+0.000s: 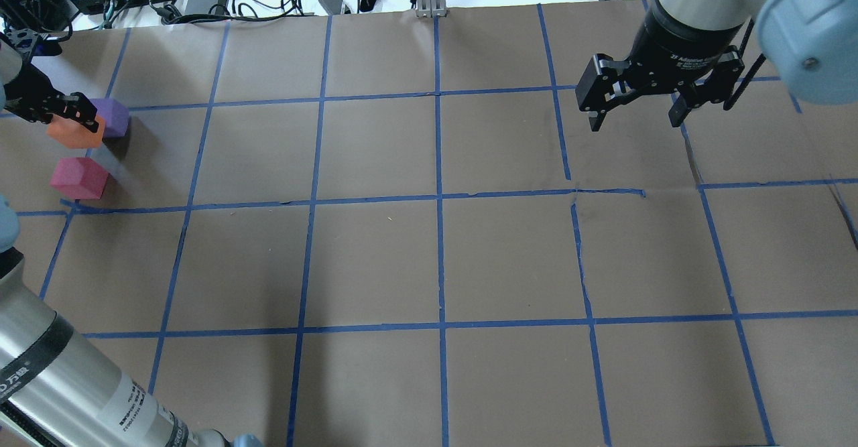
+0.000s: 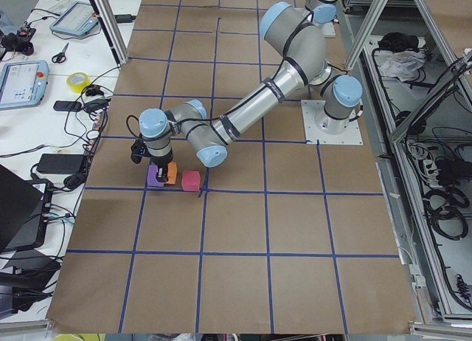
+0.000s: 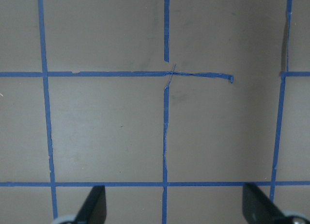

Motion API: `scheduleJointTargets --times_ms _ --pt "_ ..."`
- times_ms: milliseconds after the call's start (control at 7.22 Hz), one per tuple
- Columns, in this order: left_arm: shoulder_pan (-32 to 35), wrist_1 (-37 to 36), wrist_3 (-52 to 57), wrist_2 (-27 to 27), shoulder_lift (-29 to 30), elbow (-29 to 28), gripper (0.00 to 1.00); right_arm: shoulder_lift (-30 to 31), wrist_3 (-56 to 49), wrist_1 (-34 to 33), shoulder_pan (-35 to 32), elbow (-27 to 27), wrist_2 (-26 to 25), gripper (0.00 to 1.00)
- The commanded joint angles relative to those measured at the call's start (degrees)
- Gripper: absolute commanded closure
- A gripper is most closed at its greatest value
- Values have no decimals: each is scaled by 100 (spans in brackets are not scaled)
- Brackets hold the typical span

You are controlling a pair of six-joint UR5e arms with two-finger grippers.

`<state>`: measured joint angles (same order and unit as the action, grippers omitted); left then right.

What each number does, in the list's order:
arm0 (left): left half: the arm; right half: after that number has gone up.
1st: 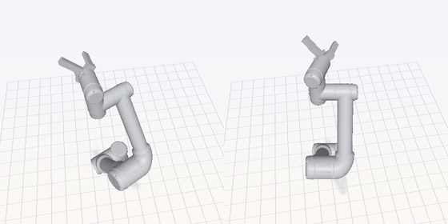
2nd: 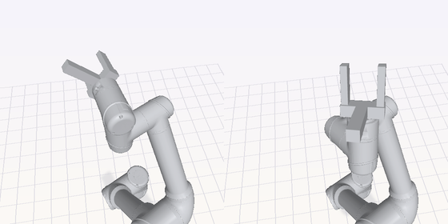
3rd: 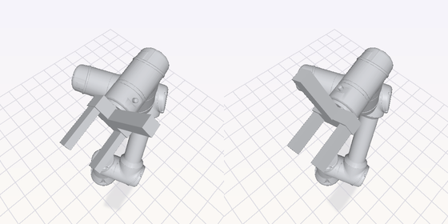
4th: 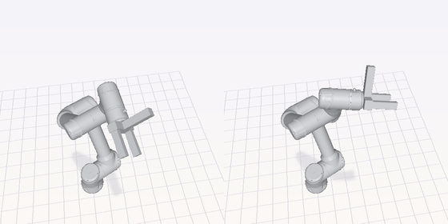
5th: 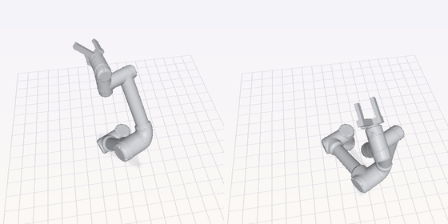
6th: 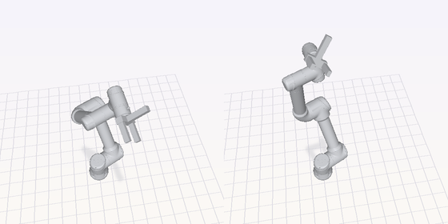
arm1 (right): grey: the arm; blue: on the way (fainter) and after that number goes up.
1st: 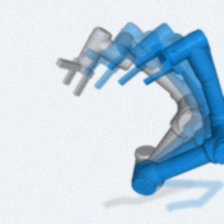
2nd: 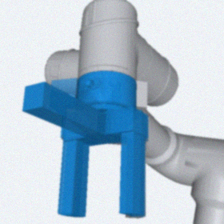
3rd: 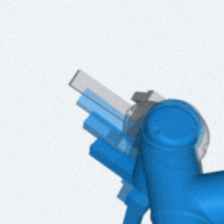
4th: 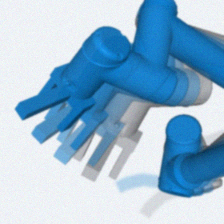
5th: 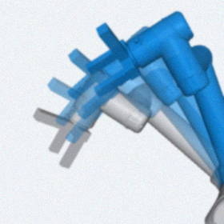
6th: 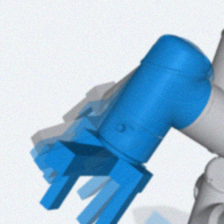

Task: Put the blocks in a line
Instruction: 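Lower the orange cube between the purple and pink cubes with the left gripper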

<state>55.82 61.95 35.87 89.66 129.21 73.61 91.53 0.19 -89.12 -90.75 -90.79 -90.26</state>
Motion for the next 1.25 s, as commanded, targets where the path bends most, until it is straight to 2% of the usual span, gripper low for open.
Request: scheduleJointTargets --times_ms 0,139,554,1108 --pt "0 -16 16 43 -88 -22 100 -3 -1 0 -4 0 -43 0" --pt "0 19 16 182 -141 -5 100 -3 -1 0 -13 0 -331 0" --pt "0 -7 602 175 -19 30 100 6 51 0 -13 0 -325 0" --pt "0 -25 570 105 52 162 100 -3 60 -9 -13 0 -316 0"
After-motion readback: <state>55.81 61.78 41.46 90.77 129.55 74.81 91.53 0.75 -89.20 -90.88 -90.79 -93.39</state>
